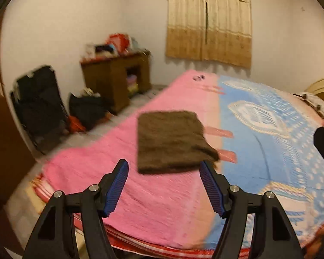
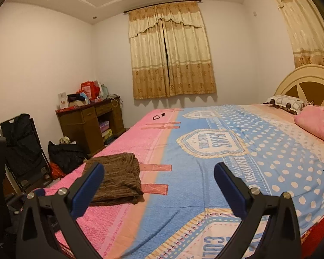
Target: Fold small clothes
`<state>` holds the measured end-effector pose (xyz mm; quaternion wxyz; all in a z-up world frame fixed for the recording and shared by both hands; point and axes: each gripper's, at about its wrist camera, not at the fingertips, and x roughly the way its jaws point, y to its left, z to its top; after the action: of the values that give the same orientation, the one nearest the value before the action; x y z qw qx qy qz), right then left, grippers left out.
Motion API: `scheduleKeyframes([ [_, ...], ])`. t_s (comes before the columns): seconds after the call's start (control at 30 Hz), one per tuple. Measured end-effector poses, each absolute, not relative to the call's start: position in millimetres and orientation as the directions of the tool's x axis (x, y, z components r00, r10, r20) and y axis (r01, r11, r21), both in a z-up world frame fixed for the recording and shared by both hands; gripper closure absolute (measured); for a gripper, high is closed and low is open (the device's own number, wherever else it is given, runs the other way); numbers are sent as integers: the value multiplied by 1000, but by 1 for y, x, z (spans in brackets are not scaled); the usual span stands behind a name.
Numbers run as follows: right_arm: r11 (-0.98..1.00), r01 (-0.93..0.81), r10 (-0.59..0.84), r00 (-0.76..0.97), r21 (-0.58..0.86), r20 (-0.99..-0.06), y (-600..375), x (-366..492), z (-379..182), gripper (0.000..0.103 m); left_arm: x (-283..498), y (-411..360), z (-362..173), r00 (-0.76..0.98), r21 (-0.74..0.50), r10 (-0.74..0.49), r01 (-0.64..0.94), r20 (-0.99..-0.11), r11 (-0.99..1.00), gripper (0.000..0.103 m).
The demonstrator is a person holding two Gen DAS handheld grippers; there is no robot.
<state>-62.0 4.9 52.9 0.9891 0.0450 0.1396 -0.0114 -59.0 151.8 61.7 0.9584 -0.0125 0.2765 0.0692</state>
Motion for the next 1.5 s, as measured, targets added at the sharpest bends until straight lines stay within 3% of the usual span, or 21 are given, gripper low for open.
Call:
scheduleKeyframes([
  [0.13, 996, -2, 24, 967, 87, -255, 16, -62, 65, 0, -68, 162, 77, 867, 43, 199, -202, -457, 978, 29],
  [0.2, 997, -22, 41, 968, 77, -248, 23, -61, 70, 0, -74, 166, 83, 879, 52, 228, -228, -418, 972, 14],
  [0.33, 996, -58, 71, 973, 65, -221, 34, -66, 76, 0, -81, 168, 93, 895, 78, 268, -257, -358, 963, 13],
  [1.5, 995, -37, 59, 967, 91, -250, 30, -67, 66, 0, -72, 163, 89, 870, 94, 227, -207, -438, 974, 12],
])
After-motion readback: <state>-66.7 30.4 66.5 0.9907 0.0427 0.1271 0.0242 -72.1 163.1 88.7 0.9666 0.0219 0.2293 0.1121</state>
